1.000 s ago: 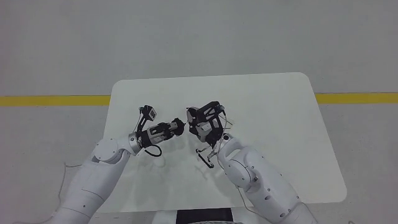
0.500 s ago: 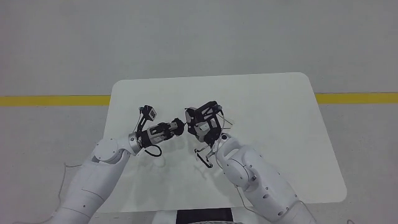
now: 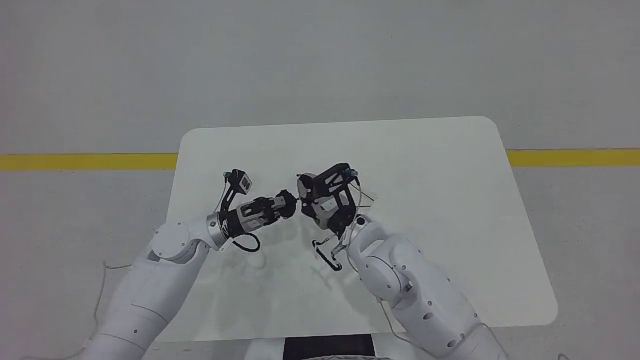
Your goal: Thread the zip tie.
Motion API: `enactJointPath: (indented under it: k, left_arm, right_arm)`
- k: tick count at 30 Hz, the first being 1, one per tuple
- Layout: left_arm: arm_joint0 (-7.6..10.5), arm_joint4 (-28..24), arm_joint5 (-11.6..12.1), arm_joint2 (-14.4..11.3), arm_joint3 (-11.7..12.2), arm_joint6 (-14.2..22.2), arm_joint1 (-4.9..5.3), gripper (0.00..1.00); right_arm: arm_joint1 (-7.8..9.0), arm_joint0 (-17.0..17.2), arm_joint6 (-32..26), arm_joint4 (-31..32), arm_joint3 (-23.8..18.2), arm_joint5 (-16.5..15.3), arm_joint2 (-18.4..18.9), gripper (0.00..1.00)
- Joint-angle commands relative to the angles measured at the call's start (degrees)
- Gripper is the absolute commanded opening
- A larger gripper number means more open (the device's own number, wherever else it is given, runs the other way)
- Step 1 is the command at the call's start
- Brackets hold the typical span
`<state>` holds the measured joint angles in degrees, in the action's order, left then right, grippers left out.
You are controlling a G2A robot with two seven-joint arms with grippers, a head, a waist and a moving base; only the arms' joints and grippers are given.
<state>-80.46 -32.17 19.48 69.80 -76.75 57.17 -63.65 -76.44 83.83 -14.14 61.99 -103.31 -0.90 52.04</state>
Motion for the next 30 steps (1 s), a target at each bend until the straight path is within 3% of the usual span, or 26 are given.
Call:
enactJointPath:
  k: [1,30]
  left_arm:
    - [0.0,0.0,0.0,0.0,0.0,0.0,0.0,0.0]
    - [0.0,0.0,0.0,0.0,0.0,0.0,0.0,0.0]
  right_arm:
    - [-0.03,-0.1,0.0,-0.3,0.1,-0.3,0.0,0.0]
    - [-0.43,-0.3,-0.7,-0.6,1.1,-0.2,-0.1,0.0]
